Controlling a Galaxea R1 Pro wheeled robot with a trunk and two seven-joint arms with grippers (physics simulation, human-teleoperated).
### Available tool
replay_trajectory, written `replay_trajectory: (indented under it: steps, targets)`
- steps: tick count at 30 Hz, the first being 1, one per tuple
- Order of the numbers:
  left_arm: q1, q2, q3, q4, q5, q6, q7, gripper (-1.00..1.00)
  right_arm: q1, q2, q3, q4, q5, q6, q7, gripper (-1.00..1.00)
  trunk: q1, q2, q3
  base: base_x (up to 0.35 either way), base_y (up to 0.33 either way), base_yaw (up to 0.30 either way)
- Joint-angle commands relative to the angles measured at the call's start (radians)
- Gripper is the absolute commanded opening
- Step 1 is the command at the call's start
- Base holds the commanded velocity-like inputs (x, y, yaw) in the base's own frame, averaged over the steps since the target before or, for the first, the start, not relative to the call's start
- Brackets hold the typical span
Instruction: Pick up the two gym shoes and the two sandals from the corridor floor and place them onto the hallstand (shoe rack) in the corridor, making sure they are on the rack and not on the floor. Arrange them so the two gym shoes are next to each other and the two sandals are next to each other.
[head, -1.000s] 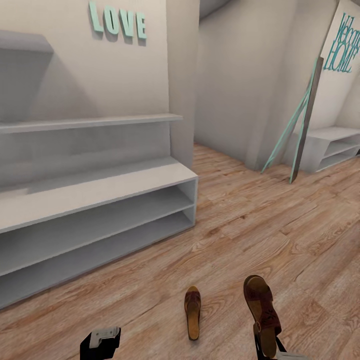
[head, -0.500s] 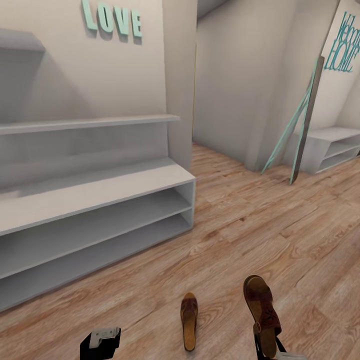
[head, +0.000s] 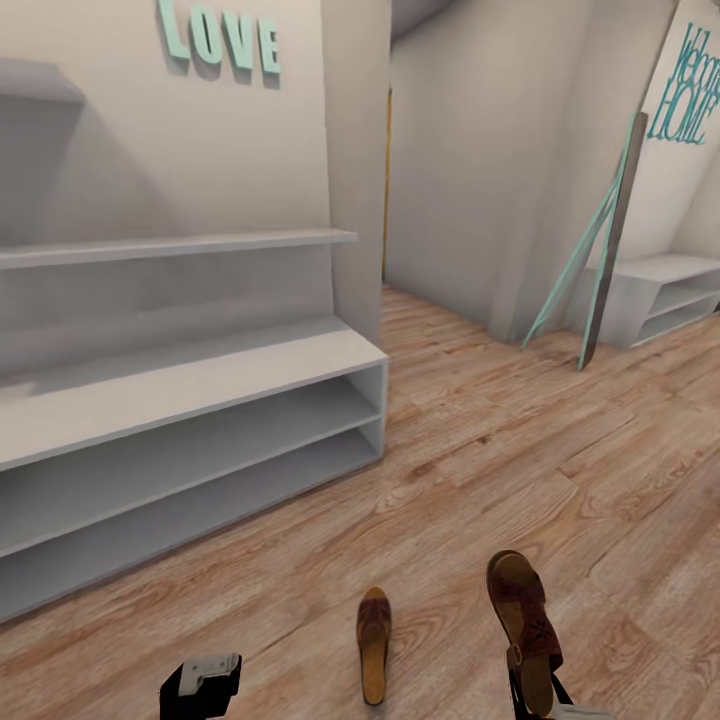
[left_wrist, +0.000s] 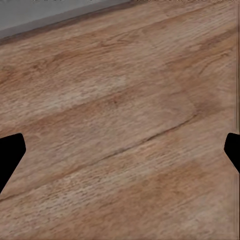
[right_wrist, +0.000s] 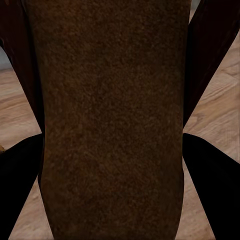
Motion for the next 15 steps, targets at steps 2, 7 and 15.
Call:
replay_trajectory:
  steps: [2, 7, 15]
  targets:
    - [0.000, 0.000, -0.001, 0.000, 0.004, -0.003, 0.001, 1.00, -0.001, 0.000, -0.006, 0.001, 0.002, -0.002, 0.002, -1.00, 0.000, 0.000, -0.001, 0.001, -0.206, 0.000]
    - [0.000, 0.001, -0.001, -0.001, 0.004, -0.004, 0.001, 1.00, -0.001, 0.000, -0.006, 0.001, 0.002, -0.002, 0.002, -1.00, 0.000, 0.000, -0.001, 0.000, -0.197, 0.000]
    - [0.000, 0.001, -0.001, -0.001, 0.004, -0.003, 0.001, 1.00, -0.001, 0.000, -0.006, 0.001, 0.002, -0.002, 0.002, -1.00, 0.000, 0.000, -0.001, -0.049, -0.021, 0.000]
